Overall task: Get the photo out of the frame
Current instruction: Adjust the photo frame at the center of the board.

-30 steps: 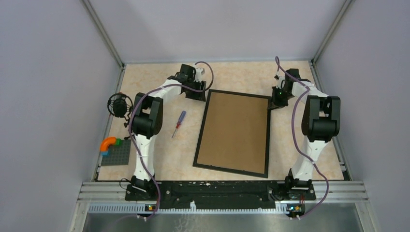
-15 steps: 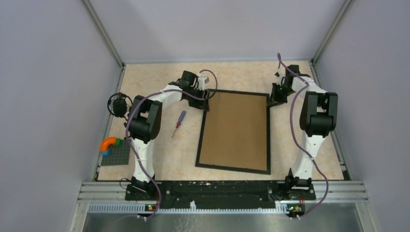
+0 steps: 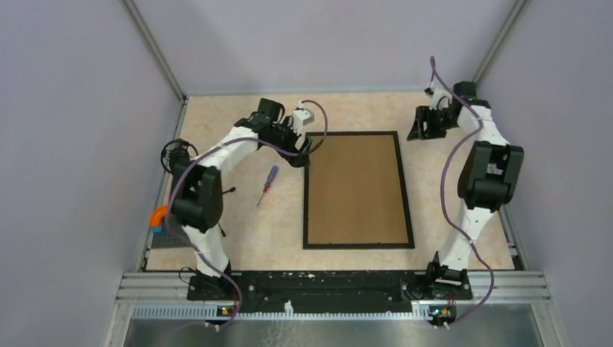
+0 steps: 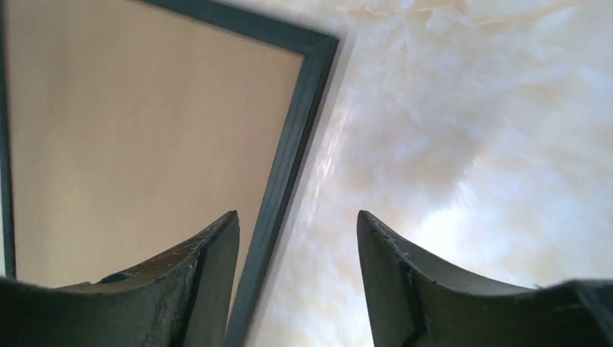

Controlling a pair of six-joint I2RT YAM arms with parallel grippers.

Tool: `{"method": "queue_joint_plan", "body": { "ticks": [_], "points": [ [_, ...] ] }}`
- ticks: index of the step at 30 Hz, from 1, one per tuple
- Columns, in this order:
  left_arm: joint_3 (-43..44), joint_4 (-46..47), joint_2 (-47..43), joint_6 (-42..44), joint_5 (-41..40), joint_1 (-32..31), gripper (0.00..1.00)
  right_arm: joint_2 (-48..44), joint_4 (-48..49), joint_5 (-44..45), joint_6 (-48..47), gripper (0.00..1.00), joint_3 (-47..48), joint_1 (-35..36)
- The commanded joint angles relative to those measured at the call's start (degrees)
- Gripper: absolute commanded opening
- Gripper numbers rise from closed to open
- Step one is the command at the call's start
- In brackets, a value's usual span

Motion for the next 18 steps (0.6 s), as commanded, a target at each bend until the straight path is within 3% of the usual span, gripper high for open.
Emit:
{"method": "queue_joint_plan", "body": {
  "ticks": [1,3,7,11,14,18],
  "points": [
    [-11.25,-4.2,-19.95,21.04,17.93,-0.29,0.99,-25.35,-3.54,-12.01,-19.41,0.62,-7.25,-1.99],
    [-19.29,-4.56,-27.62,27.62,22.95,-1.9,0.99,-33.95,-6.6,-16.75,-27.33,0.69,-14.66,-1.88],
    [-34.33,3.17,-38.94,30.89,19.26,-9.33,0.99,-48.96,-14.34,-17.84,-44.3,0.72,-31.78,4.0],
    [-46.32,13.48,-45.7,33.05,15.31,-15.7,0.99,-59.49,-12.54,-15.8,-48.44,0.7,-45.66,11.35],
    [-49.85,15.56,-46.2,34.58,12.52,-20.99,0.98,-63.82,-11.51,-15.13,-50.88,0.7,-52.82,15.45],
    [-52.33,20.11,-43.9,31.4,10.38,-24.87,0.91,-68.42,-9.12,-16.49,-52.51,0.7,-60.49,19.32]
  ]
}}
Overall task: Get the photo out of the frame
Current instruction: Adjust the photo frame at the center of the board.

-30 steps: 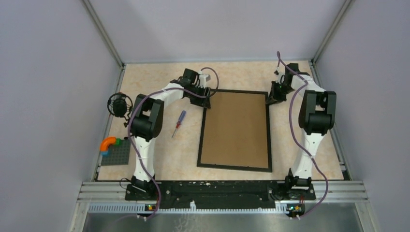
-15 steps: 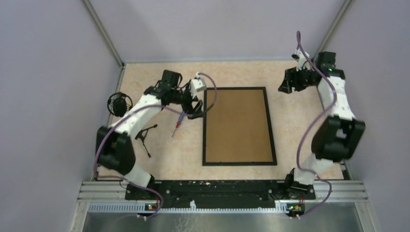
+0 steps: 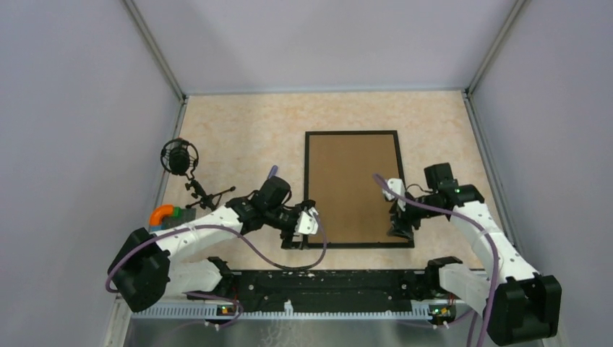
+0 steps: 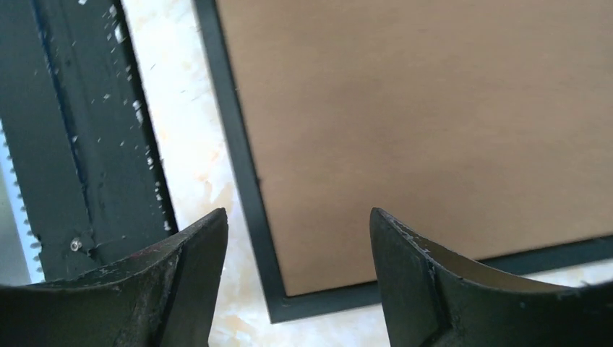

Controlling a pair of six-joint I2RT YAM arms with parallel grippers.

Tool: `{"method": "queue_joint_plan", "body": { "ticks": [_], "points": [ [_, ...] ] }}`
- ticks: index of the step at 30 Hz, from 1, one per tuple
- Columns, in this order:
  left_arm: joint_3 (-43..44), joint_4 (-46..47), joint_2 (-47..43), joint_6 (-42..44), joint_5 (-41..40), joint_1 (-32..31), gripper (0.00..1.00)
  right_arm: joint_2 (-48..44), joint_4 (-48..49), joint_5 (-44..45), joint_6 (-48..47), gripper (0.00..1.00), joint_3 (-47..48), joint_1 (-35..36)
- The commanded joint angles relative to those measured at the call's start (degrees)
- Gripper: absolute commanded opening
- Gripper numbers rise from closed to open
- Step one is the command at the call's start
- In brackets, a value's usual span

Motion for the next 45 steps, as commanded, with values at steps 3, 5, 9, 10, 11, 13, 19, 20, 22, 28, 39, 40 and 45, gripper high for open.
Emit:
{"method": "queue_joint_plan", "body": {
  "ticks": [3,5,9,10,11,13,19,20,22,28,39,40,45],
  "points": [
    [-3.36,13.45,1.58,-0.59,-3.51,-5.99,0.87,-8.45,5.84,-1.51,-5.34,0.69,-8.89,7.22],
    [-4.52,15.52,1.68,-0.6,-4.98,-7.91,0.86,-9.38,7.41,-0.1,-5.2,0.68,-11.1,9.94],
    [-4.97,17.76,3.48,-0.36,-6.51,-10.32,0.83,-10.18,13.91,5.01,-5.0,0.63,-16.24,14.82],
    [-4.94,18.18,3.95,-0.18,-6.75,-10.68,0.82,-10.08,15.37,5.59,-4.96,0.63,-16.98,15.35],
    [-5.01,18.29,4.46,-0.13,-7.08,-11.02,0.81,-9.65,16.4,6.13,-5.0,0.62,-17.59,15.95],
    [-5.02,20.26,5.65,0.16,-7.78,-12.06,0.8,-8.31,17.13,7.17,-5.27,0.58,-18.11,17.23],
    [-5.29,23.31,8.71,0.22,-9.68,-14.51,0.76,-5.32,22.68,10.55,-3.27,0.55,-20.71,20.04],
    [-5.37,23.64,9.12,0.26,-9.97,-14.82,0.76,-5.16,22.92,10.91,-3.41,0.53,-20.92,20.8],
    [-5.59,24.09,9.8,0.65,-10.69,-15.52,0.74,-5.0,22.55,12.29,-3.63,0.48,-21.19,22.53],
    [-6.08,25.69,11.03,1.1,-13.08,-17.5,0.68,-4.69,23.8,13.68,-3.47,0.36,-21.47,23.84],
    [-6.76,28.3,12.64,-0.34,-15.99,-19.33,0.59,-8.53,18.89,17.0,-5.21,0.25,-21.67,24.84],
    [-6.74,28.45,12.81,-0.55,-16.14,-19.35,0.58,-8.29,18.94,17.41,-4.87,0.22,-21.55,25.24],
    [-6.57,29.52,13.61,-1.74,-16.68,-20.09,0.52,-6.83,18.95,18.92,-3.51,0.03,-20.97,26.17]
  ]
}}
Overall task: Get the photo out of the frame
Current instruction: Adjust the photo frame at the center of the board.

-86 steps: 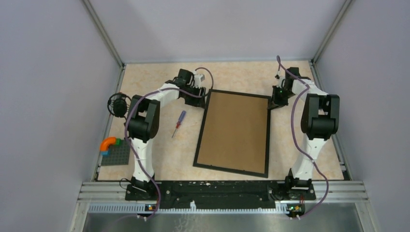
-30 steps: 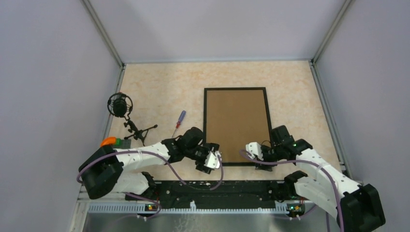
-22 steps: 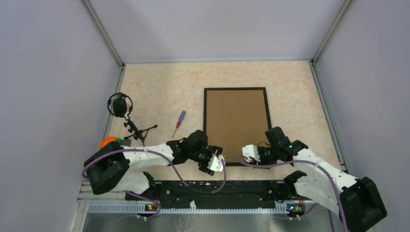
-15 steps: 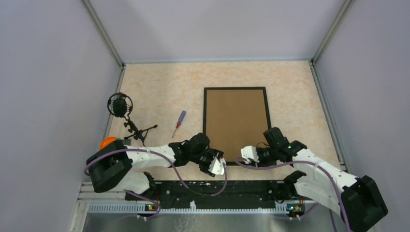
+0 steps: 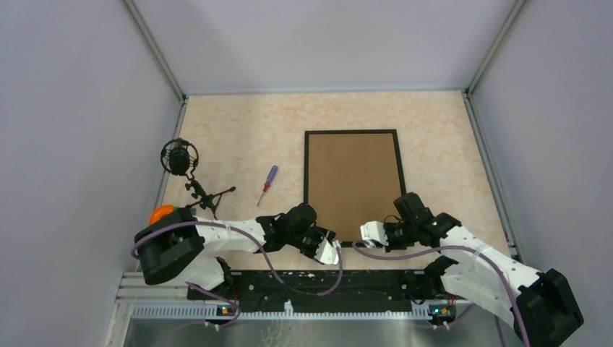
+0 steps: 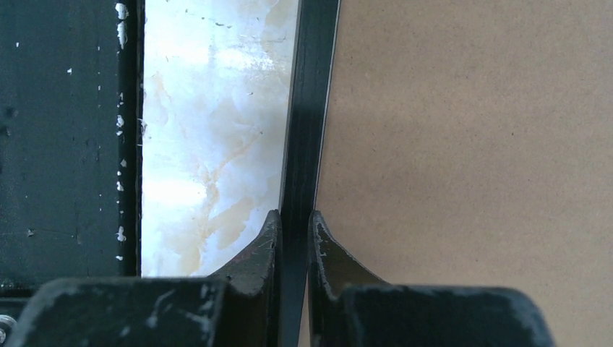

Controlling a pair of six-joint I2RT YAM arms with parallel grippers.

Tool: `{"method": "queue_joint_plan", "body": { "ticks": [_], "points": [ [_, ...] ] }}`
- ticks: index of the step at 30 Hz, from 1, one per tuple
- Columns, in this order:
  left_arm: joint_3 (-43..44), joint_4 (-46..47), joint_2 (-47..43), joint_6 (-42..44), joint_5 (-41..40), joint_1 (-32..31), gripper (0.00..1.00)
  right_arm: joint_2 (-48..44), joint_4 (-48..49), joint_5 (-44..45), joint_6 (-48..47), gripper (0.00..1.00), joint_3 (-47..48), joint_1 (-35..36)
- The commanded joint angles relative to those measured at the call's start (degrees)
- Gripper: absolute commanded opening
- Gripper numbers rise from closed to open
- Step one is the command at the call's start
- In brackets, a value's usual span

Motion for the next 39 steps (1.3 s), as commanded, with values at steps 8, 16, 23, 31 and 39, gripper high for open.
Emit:
{"method": "queue_joint_plan", "body": {
  "ticks": [8,16,23,31,39],
  "points": [
    [0.07,3.01,2.23,-3.73,-2.85,-1.35,0.41,-1.25,-0.15,3.31,-0.18,0.0,-0.72,2.28],
    [4.37,-2.38,2.19,-11.57,-8.27,-1.34,0.5,-2.31,-0.13,3.35,-0.23,0.0,-1.06,2.49],
    [6.0,-4.08,4.58,-11.23,-8.09,-1.55,0.26,-3.03,0.43,2.98,0.02,0.0,-1.49,2.48],
    [5.73,-5.45,4.29,-6.5,-6.01,-1.4,0.0,-5.33,0.81,3.01,1.66,0.07,-1.42,2.5],
    [8.63,-12.86,-0.28,-7.76,-0.37,2.72,0.32,-6.59,1.33,5.31,16.08,0.42,9.37,1.21]
  ]
}}
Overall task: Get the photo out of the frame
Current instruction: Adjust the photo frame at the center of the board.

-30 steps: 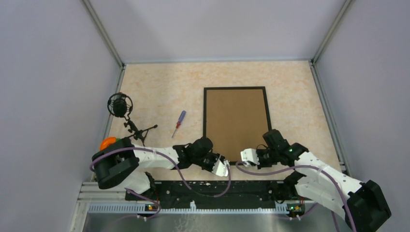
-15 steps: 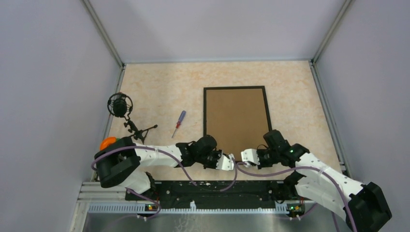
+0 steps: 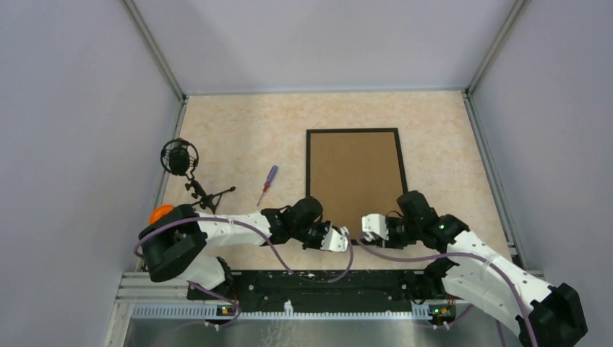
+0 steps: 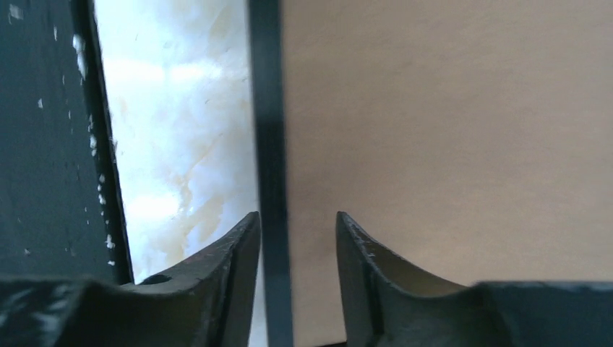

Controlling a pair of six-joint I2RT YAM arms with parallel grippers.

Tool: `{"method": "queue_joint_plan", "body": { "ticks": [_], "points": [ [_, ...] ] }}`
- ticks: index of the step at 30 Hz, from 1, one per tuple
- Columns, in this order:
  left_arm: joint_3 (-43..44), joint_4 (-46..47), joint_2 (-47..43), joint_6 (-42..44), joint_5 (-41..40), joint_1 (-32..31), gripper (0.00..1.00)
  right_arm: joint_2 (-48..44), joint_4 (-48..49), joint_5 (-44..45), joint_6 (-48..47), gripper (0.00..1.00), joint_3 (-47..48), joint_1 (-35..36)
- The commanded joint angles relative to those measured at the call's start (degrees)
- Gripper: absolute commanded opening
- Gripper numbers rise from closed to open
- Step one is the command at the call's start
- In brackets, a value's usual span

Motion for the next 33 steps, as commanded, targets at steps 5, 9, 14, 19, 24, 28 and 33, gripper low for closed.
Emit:
{"method": "queue_joint_plan", "body": {
  "ticks": [5,9,14,19,24,28,33],
  "points": [
    [6.79,-8.95,-5.32,-3.27,5.32,5.9,0.55,4.56,-0.13,-1.34,20.45,0.52,19.94,-6.1],
    [12.41,-9.55,-1.73,-3.71,8.55,7.07,0.61,9.76,0.2,-4.56,27.72,0.55,26.44,-16.99],
    [23.07,-10.94,9.37,-5.62,8.11,5.08,0.58,22.87,-2.75,-7.7,35.12,0.54,34.99,-29.89],
    [32.06,-14.65,18.0,-8.91,4.96,1.35,0.57,32.57,-7.8,-9.1,41.17,0.53,41.61,-39.91],
    [38.7,-18.96,24.44,-10.89,5.32,-2.95,0.56,35.86,-9.43,-10.07,44.98,0.53,42.18,-45.33],
    [39.19,-19.68,26.53,-11.63,6.33,-5.02,0.56,37.53,-10.24,-10.82,45.95,0.53,42.1,-48.05],
    [39.88,-20.29,29.13,-13.5,1.43,-7.12,0.49,39.72,-10.0,-11.3,48.01,0.53,42.13,-49.97]
  ]
}}
